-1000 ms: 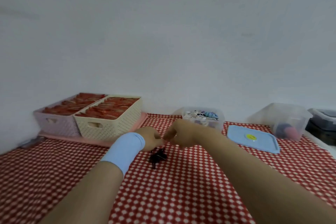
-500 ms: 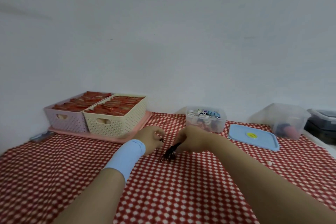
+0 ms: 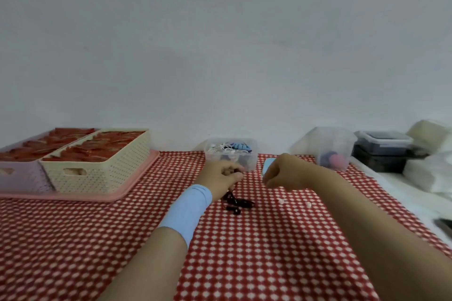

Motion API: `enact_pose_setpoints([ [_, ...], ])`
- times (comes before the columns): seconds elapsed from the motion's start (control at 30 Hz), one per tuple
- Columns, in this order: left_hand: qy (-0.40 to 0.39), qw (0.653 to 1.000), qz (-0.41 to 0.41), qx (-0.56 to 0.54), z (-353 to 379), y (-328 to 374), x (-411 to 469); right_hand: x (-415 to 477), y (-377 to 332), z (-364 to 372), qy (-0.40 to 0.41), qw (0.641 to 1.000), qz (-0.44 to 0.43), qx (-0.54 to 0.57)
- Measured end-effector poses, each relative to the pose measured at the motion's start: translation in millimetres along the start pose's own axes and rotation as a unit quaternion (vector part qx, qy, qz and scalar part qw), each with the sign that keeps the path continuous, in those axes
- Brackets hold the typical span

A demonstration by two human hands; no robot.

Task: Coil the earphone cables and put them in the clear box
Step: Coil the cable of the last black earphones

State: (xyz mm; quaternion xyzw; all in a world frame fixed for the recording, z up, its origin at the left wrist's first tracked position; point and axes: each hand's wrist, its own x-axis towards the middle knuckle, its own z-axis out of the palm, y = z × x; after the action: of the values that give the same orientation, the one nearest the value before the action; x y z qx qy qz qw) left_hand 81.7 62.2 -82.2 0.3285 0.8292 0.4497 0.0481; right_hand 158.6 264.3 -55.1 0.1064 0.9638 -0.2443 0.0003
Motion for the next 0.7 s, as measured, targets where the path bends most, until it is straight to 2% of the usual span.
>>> enact_pose_setpoints([
  [0.13, -0.017, 1.0, -0.004, 0.003, 17, 1, 0, -7, 22, 15, 0.003, 0.995, 0.049, -0.081],
  [0.23, -0.033, 0.999, 0.009, 0.01, 23, 0, -1, -12, 26, 27, 0.023, 0.996, 0.052, -0.068],
  [0.33, -0.016, 0.999, 0.022, -0.021, 23, -3, -3, -13, 23, 29, 0.043, 0.997, 0.041, -0.05],
  [0.43, 0.012, 0.994, 0.02, -0.107, 20, -6, -8, -16, 15, 34, 0.088, 0.993, 0.026, 0.07],
  [0.53, 0.025, 0.982, 0.017, -0.185, 17, -7, -12, -20, 5, 39, 0.135, 0.966, -0.011, 0.221],
  [0.7, -0.015, 0.934, -0.02, -0.356, 16, -6, -18, -28, -7, 45, 0.136, 0.915, -0.038, 0.379],
])
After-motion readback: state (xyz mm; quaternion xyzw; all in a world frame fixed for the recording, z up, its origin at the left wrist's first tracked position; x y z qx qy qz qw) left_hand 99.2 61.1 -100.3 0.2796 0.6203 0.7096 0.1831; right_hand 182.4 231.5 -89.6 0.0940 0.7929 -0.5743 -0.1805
